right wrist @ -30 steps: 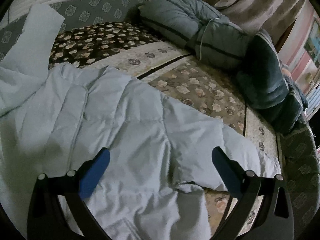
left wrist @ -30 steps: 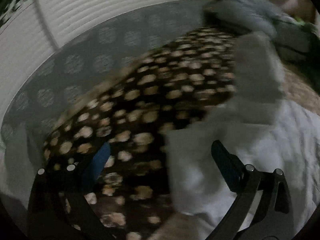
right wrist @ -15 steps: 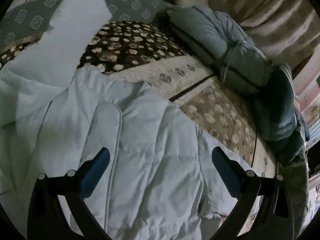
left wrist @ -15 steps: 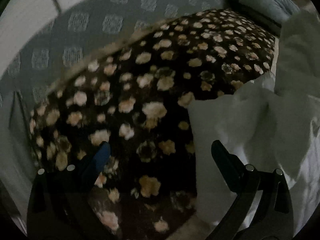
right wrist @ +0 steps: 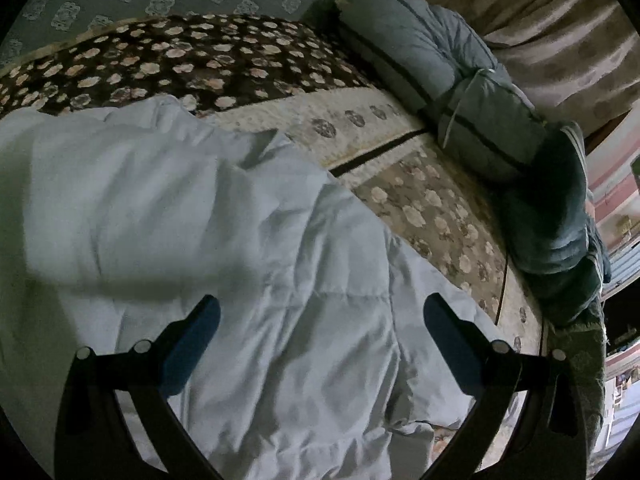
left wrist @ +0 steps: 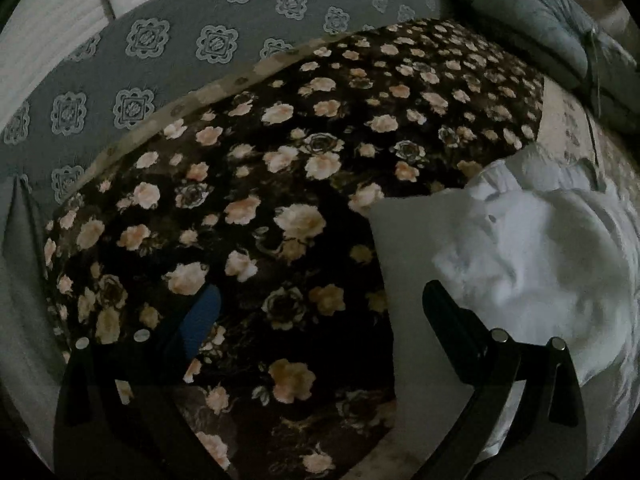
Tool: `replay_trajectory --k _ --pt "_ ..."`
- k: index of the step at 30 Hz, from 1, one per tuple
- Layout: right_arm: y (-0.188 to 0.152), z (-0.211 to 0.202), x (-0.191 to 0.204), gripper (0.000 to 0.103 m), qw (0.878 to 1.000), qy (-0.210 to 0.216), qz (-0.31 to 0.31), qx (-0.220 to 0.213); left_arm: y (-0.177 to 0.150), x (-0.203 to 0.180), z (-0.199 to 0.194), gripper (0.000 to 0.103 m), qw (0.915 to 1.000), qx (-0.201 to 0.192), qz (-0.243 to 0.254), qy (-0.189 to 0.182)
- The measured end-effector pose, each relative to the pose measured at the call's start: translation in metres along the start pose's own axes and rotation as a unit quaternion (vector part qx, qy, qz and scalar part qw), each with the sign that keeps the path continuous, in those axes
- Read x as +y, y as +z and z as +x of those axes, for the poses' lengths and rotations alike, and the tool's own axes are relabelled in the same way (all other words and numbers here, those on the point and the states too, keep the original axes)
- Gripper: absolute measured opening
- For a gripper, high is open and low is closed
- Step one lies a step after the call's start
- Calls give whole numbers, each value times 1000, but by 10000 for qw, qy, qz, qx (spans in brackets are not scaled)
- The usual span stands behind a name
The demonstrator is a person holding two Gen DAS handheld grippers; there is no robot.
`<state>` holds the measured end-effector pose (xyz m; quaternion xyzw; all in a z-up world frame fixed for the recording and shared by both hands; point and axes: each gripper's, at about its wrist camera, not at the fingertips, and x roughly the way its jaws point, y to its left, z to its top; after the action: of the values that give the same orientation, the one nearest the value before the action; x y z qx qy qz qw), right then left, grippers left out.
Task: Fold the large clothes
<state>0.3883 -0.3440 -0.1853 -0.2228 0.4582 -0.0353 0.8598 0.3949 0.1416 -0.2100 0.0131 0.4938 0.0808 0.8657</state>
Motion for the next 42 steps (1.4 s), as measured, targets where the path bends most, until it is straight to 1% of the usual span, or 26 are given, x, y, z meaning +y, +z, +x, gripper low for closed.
replay_trajectory --k 4,5,7,10,12,13,15,16,17,18,19,20,21,24,26,29,30,31,32,34,35,36,37,39,40,42 --pt "2 7 -1 101 9999 135 45 -10 -1 -19 1 100 9987 -88 406 304" --pt "3 9 2 101 9997 227 44 -16 -2 -25 0 100 9976 -144 531 420" --pt "4 16 8 101 9991 417 70 -7 -3 -31 -2 100 9961 -218 672 528" --pt "2 32 21 98 9967 789 139 94 -4 -35 -5 100 9947 -287 784 596" --pt "0 43 29 79 9935 1087 215 244 -3 -33 -4 100 9955 -271 739 524" --pt "-1 49 32 75 9913 1248 283 303 -2 -31 -4 100 9961 -248 698 476" --pt "-3 54 37 62 9885 1442 332 322 -2 -29 -2 100 9969 -217 636 404" --pt "-4 55 38 59 9868 1547 355 319 -2 -28 -1 100 9971 -205 618 382" --pt "-4 56 39 47 9852 1644 375 317 -2 -27 -1 100 9974 -190 601 350" --pt "-4 56 41 39 9832 1755 395 310 -3 -27 -1 100 9975 -185 592 326" --pt "-4 53 44 36 9831 1769 367 283 -3 -27 -1 100 9977 -180 581 298" --pt "-4 52 45 28 9831 1780 348 256 -3 -27 -1 100 9980 -166 564 250" --pt "-4 49 44 23 9836 1760 344 213 -3 -26 -1 100 9981 -156 550 210" --pt "-1 38 34 13 9849 1670 456 16 -4 -25 -6 100 9986 -151 495 57" --pt "3 24 21 11 9874 1463 564 -222 -4 -24 -12 100 9988 -203 448 -74" --pt "7 10 5 10 9908 1166 571 -387 -3 -22 -24 100 9978 -329 306 -480" --pt "7 6 0 10 9931 978 498 -407 -2 -21 -29 100 9962 -344 223 -772" --pt "7 3 -5 10 9955 733 420 -422 -2 -20 -31 100 9948 -337 167 -946" --pt "5 1 -12 9 9973 473 382 -408 -1 -21 -32 100 9927 -319 100 -1156" --pt "0 0 -26 9 9984 103 435 -351 -1 -25 -35 100 9869 -259 -28 -1593" --pt "-5 0 -39 9 9981 -168 507 -304 -1 -27 -36 100 9850 -243 -50 -1707" --pt "-9 3 -47 9 9976 -325 549 -262 -2 -31 -38 100 9825 -223 -60 -1849" --pt "-16 7 -59 9 9966 -459 670 -152 -2 -35 -40 100 9814 -220 -40 -1906" --pt "-35 25 -83 9 9937 -424 1030 119 -4 -46 -42 100 9818 -259 45 -1883" --pt "-41 35 -88 9 9931 -441 1061 243 -5 -50 -41 100 9822 -252 80 -1858" --pt "-51 58 -85 8 9935 -522 878 512 -7 -59 -38 100 9831 -176 207 -1809"
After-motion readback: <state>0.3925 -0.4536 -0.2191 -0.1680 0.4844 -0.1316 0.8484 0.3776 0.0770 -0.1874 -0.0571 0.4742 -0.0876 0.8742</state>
